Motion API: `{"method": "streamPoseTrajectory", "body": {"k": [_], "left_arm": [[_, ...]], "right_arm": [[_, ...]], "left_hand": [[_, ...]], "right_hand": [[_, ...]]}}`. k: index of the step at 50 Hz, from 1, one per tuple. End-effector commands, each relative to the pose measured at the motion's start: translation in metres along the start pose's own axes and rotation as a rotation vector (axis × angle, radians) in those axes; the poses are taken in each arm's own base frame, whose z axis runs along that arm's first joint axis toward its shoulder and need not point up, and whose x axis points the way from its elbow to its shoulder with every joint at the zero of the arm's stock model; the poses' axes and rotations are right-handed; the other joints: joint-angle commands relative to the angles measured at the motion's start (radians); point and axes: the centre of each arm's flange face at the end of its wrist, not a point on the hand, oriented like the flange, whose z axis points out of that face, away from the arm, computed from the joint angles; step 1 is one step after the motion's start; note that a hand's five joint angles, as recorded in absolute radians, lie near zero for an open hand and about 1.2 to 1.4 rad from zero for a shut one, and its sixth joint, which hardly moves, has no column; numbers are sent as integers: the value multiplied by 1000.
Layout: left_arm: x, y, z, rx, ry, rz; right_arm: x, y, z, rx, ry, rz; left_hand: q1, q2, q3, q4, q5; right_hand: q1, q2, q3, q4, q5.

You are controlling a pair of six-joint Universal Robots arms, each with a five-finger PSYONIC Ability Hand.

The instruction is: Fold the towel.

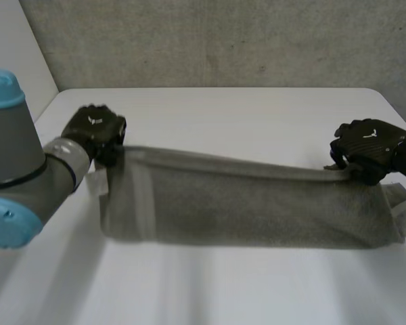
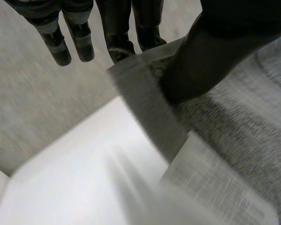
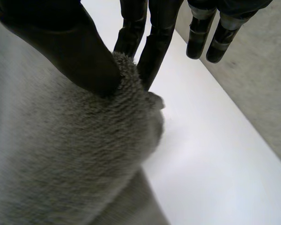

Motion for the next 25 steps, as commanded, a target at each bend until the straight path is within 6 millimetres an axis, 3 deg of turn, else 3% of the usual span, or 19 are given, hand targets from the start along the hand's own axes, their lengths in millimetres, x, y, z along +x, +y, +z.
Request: {"method": "streamPoseTrajectory", "body": {"k": [1, 2, 3, 4, 5, 6, 7, 8, 9, 10, 11, 13, 15, 19, 21, 22, 23, 24, 25], "left_arm": [[-18, -40, 31, 173, -79, 63], [-23, -60, 35, 259, -108, 61], [-23, -60, 35, 260, -109, 61], [-32, -80, 36, 352, -149, 50], [-37, -100, 34, 446, -178, 33], [-37, -100, 34, 447, -178, 33], [-42, -120, 27, 538, -198, 12], [-42, -120, 27, 539, -199, 12], [-49, -143, 12, 635, -220, -8], [-58, -166, -9, 727, -239, -26], [-58, -166, -9, 728, -239, -26], [-66, -186, -44, 829, -253, -42], [-65, -186, -53, 846, -239, -41], [-56, -174, -57, 840, -170, -17], [-44, -144, -49, 768, -101, 4], [-44, -144, -49, 768, -100, 4], [-41, -125, -44, 715, -79, 11], [-39, -106, -39, 659, -61, 11], [-39, -105, -39, 659, -61, 11]], "right_arm": [[38, -53, 37, 135, 238, -222], [39, -54, 37, 136, 239, -222], [55, -82, 37, 240, 355, -262], [72, -110, 29, 349, 484, -261], [73, -110, 29, 350, 486, -260], [90, -139, 12, 478, 612, -231], [90, -139, 12, 479, 613, -230], [104, -164, -13, 606, 707, -182], [110, -182, -39, 717, 749, -145], [110, -182, -39, 718, 749, -145], [106, -189, -57, 777, 723, -112], [97, -187, -63, 794, 661, -80], [76, -166, -52, 755, 533, -42], [52, -146, -50, 701, 449, -38], [43, -134, -48, 664, 427, -42], [35, -121, -45, 626, 415, -55], [28, -105, -39, 572, 403, -71], [28, -105, -39, 572, 403, -71], [23, -88, -34, 512, 397, -91]], "left_hand": [[138, 65, -44, -52, 83], [138, 65, -44, -52, 83], [138, 65, -44, -52, 83], [138, 65, -44, -52, 83], [138, 65, -44, -52, 83], [138, 65, -44, -52, 83], [138, 65, -44, -52, 83], [138, 65, -44, -52, 83], [138, 65, -44, -52, 83], [138, 65, -44, -52, 83], [138, 65, -44, -52, 83], [138, 65, -44, -52, 83], [138, 65, -44, -52, 83], [138, 65, -44, -52, 83], [138, 65, -44, -52, 83], [138, 65, -44, -52, 83], [138, 65, -44, -52, 83], [138, 65, -44, -52, 83], [138, 65, -44, -52, 83]], "right_hand": [[94, 160, -7, -6, 86], [94, 160, -7, -6, 86], [94, 160, -7, -6, 86], [94, 160, -7, -6, 86], [94, 160, -7, -6, 86], [94, 160, -7, -6, 86], [94, 160, -7, -6, 86], [94, 160, -7, -6, 86], [94, 160, -7, -6, 86], [94, 160, -7, -6, 86], [94, 160, -7, -6, 86], [94, 160, -7, -6, 86], [94, 160, -7, -6, 86], [94, 160, -7, -6, 86], [94, 160, -7, -6, 86], [94, 160, -7, -6, 86], [94, 160, -7, -6, 86], [94, 160, -7, -6, 86], [94, 160, -7, -6, 86]]}}
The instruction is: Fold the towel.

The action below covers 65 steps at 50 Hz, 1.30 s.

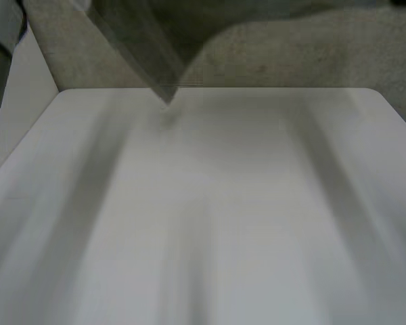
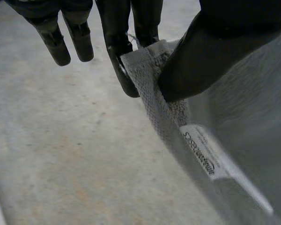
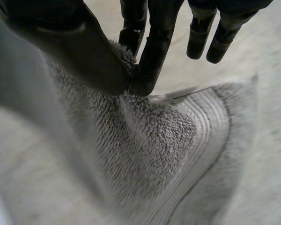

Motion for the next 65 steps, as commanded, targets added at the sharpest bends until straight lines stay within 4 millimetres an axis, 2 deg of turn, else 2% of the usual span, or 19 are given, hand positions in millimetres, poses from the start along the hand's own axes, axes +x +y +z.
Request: {"method": "streamPoseTrajectory", "body": {"k": [1, 2, 3, 4, 5, 6, 7, 10, 11, 12, 14, 19, 23, 25, 36, 41, 54, 63, 65], "left_arm": [[12, 72, -51, -235, 113, -2], [12, 72, -51, -236, 113, -2], [11, 90, -64, -301, 120, -3], [13, 107, -79, -362, 138, -8], [13, 107, -79, -363, 138, -8], [18, 123, -93, -421, 164, -15], [25, 142, -108, -487, 196, -19], [30, 158, -122, -548, 223, -17], [34, 170, -133, -599, 245, -5], [38, 179, -144, -641, 265, 4], [41, 185, -152, -670, 279, 10], [46, 192, -162, -706, 299, 13], [50, 190, -164, -707, 311, 10], [50, 189, -163, -704, 310, 11], [48, 188, -164, -715, 303, 6], [46, 188, -164, -720, 294, 5], [45, 185, -167, -752, 303, -5], [46, 183, -171, -765, 309, -13], [46, 183, -171, -765, 309, -13]], "right_arm": [[-32, 51, -42, -189, -109, -58], [-37, 68, -52, -244, -130, -91], [-45, 82, -64, -290, -163, -117], [-45, 82, -64, -291, -163, -117], [-55, 92, -76, -323, -207, -136], [-66, 101, -87, -351, -257, -149], [-67, 101, -87, -351, -257, -149], [-88, 123, -109, -421, -342, -133], [-99, 135, -119, -463, -382, -109], [-99, 135, -119, -463, -383, -109], [-118, 161, -137, -559, -445, -45], [-133, 180, -154, -651, -494, 7], [-130, 181, -153, -657, -477, 15], [-120, 176, -150, -647, -442, -6], [-99, 173, -148, -663, -345, 25], [-81, 189, -153, -714, -292, 32], [-56, 216, -155, -776, -235, 21], [-52, 226, -157, -812, -240, 41], [-57, 232, -161, -832, -257, 60]], "left_hand": [[137, 49, -44, -52, 69], [137, 49, -44, -52, 69], [137, 49, -44, -52, 69], [137, 49, -44, -52, 69], [137, 49, -44, -52, 69], [137, 49, -44, -52, 69], [137, 49, -44, -52, 69], [137, 49, -44, -52, 69], [137, 49, -44, -52, 69], [137, 49, -44, -52, 69], [137, 49, -44, -52, 69], [137, 49, -44, -52, 69], [137, 49, -44, -52, 69], [137, 49, -44, -52, 69], [137, 49, -44, -52, 69], [137, 49, -44, -52, 69], [137, 49, -44, -52, 69], [137, 49, -44, -52, 69], [137, 49, -44, -52, 69]], "right_hand": [[94, 68, -6, -6, 58], [94, 68, -6, -6, 58], [94, 68, -6, -6, 58], [94, 68, -6, -6, 58], [94, 68, -6, -6, 58], [94, 68, -6, -6, 58], [94, 68, -6, -6, 58], [94, 68, -6, -6, 58], [94, 68, -6, -6, 58], [94, 68, -6, -6, 58], [94, 68, -6, -6, 58], [94, 68, -6, -6, 58], [-17, -42, -6, -6, -53], [-707, -732, -6, -6, -743], [-718, -744, -6, -6, -754], [-707, -732, -6, -6, -743], [-712, -738, -6, -6, -749], [-692, -718, -6, -6, -728], [-543, -569, -6, -6, -579]]}}
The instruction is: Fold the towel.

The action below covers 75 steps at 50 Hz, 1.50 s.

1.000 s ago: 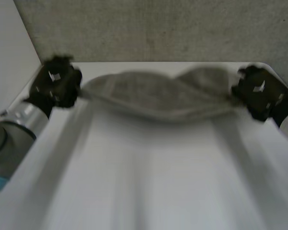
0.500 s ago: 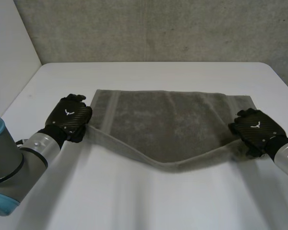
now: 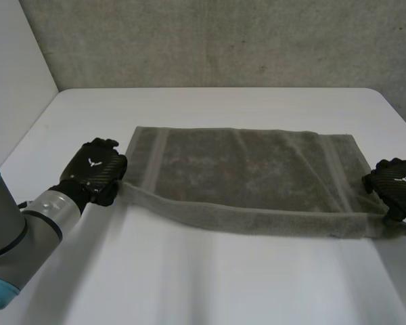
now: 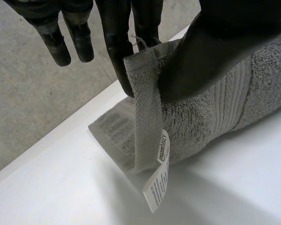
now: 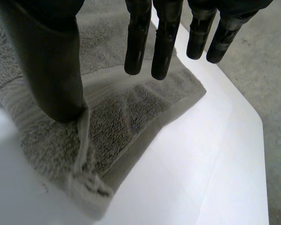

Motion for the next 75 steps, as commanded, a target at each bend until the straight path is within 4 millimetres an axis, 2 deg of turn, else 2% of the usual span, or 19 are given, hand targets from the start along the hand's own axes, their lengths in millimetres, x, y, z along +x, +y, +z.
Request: {"method": "streamPoseTrajectory", "body": {"k": [1, 10, 12, 14, 15, 16, 20, 25, 36, 43, 47, 53, 57, 59, 61, 65, 67, 69, 75], "left_arm": [[1, 1, -1, -5, 2, -2], [-1, 0, -2, -6, -7, -2], [0, 1, -3, -15, 0, -6], [1, 1, -4, -23, 3, -9], [2, 2, -6, -32, 8, -11], [2, 2, -6, -32, 9, -11], [2, -2, -12, -52, 16, -18], [2, -9, -21, -74, 21, -26], [-11, -33, -55, -73, -27, -36], [-28, -70, -83, 15, -112, -12], [-33, -83, -90, 54, -137, -4], [-39, -94, -90, 89, -152, -20], [-39, -88, -82, 67, -138, -32], [-36, -72, -64, 0, -93, -54], [-36, -66, -54, -27, -79, -63], [-38, -54, -35, -76, -59, -80], [-43, -45, -16, -104, -48, -90], [-45, -42, -6, -113, -46, -91], [-56, -32, 34, -125, -42, -100]], "right_arm": [[-4, 12, 5, -38, -33, 28], [-9, 23, -4, -107, -78, 33], [-9, 24, -6, -112, -92, 46], [-7, 24, -10, -108, -120, 65], [-7, 24, -10, -108, -120, 65], [-5, 23, -13, -103, -134, 78], [7, 21, -19, -95, -139, 108], [39, 6, -38, -45, -79, 113], [79, -21, -71, 68, -9, 120], [90, -45, -88, 159, -24, 107], [94, -62, -97, 219, -35, 76], [98, -70, -98, 245, -36, 45], [97, -73, -92, 263, -51, 16], [94, -73, -83, 275, -79, 8], [85, -74, -57, 262, -126, -17], [79, -74, -34, 206, -117, -44], [76, -76, -23, 186, -109, -66], [68, -74, 1, 164, -113, -94], [66, -67, 29, 152, -111, -105]], "left_hand": [[137, 49, -44, -52, 69], [137, 49, -44, -52, 69], [137, 49, -44, -52, 69], [137, 49, -44, -52, 69], [137, 49, -44, -52, 69], [137, 49, -44, -52, 69], [137, 49, -44, -52, 69], [137, 49, -44, -52, 69], [137, 49, -44, -52, 69], [137, 49, -44, -52, 69], [137, 49, -44, -52, 69], [137, 49, -44, -52, 69], [137, 49, -44, -52, 69], [137, 49, -44, -52, 69], [137, 49, -44, -52, 69], [137, 49, -44, -52, 69], [137, 49, -44, -52, 69], [137, 49, -44, -52, 69], [137, 49, -44, -52, 69]], "right_hand": [[131, 118, -6, -6, 160], [180, 168, -6, -6, 210], [301, 288, -6, -6, 331], [573, 560, -6, -6, 602], [574, 561, -6, -6, 604], [754, 742, -6, -6, 784], [767, 754, -6, -6, 796], [767, 754, -6, -6, 796], [767, 754, -6, -6, 796], [767, 754, -6, -6, 796], [767, 754, -6, -6, 796], [767, 754, -6, -6, 796], [767, 754, -6, -6, 796], [767, 754, -6, -6, 796], [767, 754, -6, -6, 796], [767, 754, -6, -6, 796], [767, 754, -6, -6, 796], [767, 754, -6, -6, 796], [767, 754, -6, -6, 796]]}}
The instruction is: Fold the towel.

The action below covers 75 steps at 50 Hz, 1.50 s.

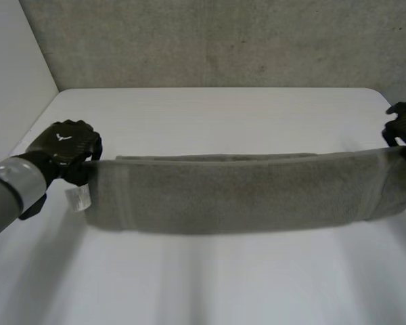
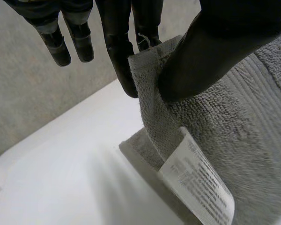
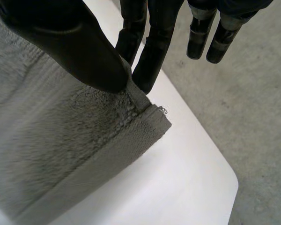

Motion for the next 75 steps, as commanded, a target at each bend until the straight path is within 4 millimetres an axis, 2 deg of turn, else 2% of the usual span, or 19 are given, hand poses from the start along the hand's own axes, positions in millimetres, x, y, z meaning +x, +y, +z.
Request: {"method": "streamPoseTrajectory", "body": {"k": [1, 8, 16, 32, 33, 34, 35, 36, 37, 39, 45, 47, 50, 52, 57, 59, 64, 70, 75], "left_arm": [[-11, 5, 52, -14, 0, -4], [-8, 8, 77, -9, -12, 15], [1, 20, 106, 15, -3, 33], [9, 36, 144, 70, -65, 101], [11, 38, 146, 67, -65, 114], [13, 39, 146, 63, -64, 123], [13, 39, 146, 63, -64, 123], [14, 39, 146, 62, -71, 132], [13, 37, 146, 64, -86, 136], [13, 36, 145, 65, -97, 138], [18, 22, 132, 76, -109, 144], [19, 19, 125, 79, -106, 145], [21, 13, 109, 76, -100, 145], [22, 12, 101, 73, -97, 140], [32, 12, 77, 51, -70, 136], [36, 14, 60, 37, -61, 133], [41, 18, 42, 22, -45, 122], [47, 30, 28, -15, -25, 39], [51, 35, 26, -26, 5, -22]], "right_arm": [[-3, 15, 42, -24, 5, -24], [-19, 28, 85, -23, 40, -43], [-28, 42, 117, -3, 106, -93], [-31, 68, 163, 20, 178, -129], [-33, 69, 165, 18, 176, -130], [-33, 69, 165, 18, 176, -130], [-34, 70, 166, 14, 184, -134], [-31, 70, 166, 7, 205, -136], [-31, 70, 166, 7, 205, -136], [-28, 68, 165, 0, 230, -137], [-16, 49, 147, -5, 284, -126], [-13, 37, 130, 3, 290, -89], [-10, 32, 120, 2, 296, -67], [-7, 24, 100, -6, 306, -29], [-22, 21, 71, -31, 234, 13], [-26, 25, 62, -48, 202, 37], [-31, 48, 42, -100, 122, 100], [-31, 62, 39, -110, 91, 94], [-38, 82, 46, -142, 53, 107]], "left_hand": [[138, 49, -44, -52, 65], [138, 49, -44, -52, 65], [138, 49, -44, -52, 65], [138, 49, -44, -52, 65], [39, -50, -44, -52, -34], [-267, -356, -44, -52, -340], [-270, -359, -44, -52, -343], [-642, -731, -44, -52, -715], [-971, -1060, -44, -52, -1044], [-1082, -1171, -44, -52, -1155], [-1083, -1172, -44, -52, -1156], [-1083, -1172, -44, -52, -1156], [-1083, -1172, -44, -52, -1156], [-1083, -1172, -44, -52, -1156], [-1077, -1166, -44, -52, -1150], [-1074, -1164, -44, -52, -1147], [-1071, -1161, -44, -52, -1144], [-1051, -1140, -44, -52, -1124], [-1051, -1140, -44, -52, -1124]], "right_hand": [[86, 72, -6, -6, 55], [86, 72, -6, -6, 55], [86, 72, -6, -6, 55], [86, 72, -6, -6, 55], [-65, -78, -6, -6, -95], [-66, -79, -6, -6, -96], [-647, -660, -6, -6, -677], [-1136, -1149, -6, -6, -1166], [-1136, -1149, -6, -6, -1166], [-1136, -1149, -6, -6, -1166], [-1136, -1149, -6, -6, -1166], [-1136, -1149, -6, -6, -1166], [-1136, -1149, -6, -6, -1166], [-1136, -1149, -6, -6, -1166], [-1136, -1149, -6, -6, -1166], [-1136, -1149, -6, -6, -1166], [-1032, -1045, -6, -6, -1062], [-964, -978, -6, -6, -995], [-730, -743, -6, -6, -760]]}}
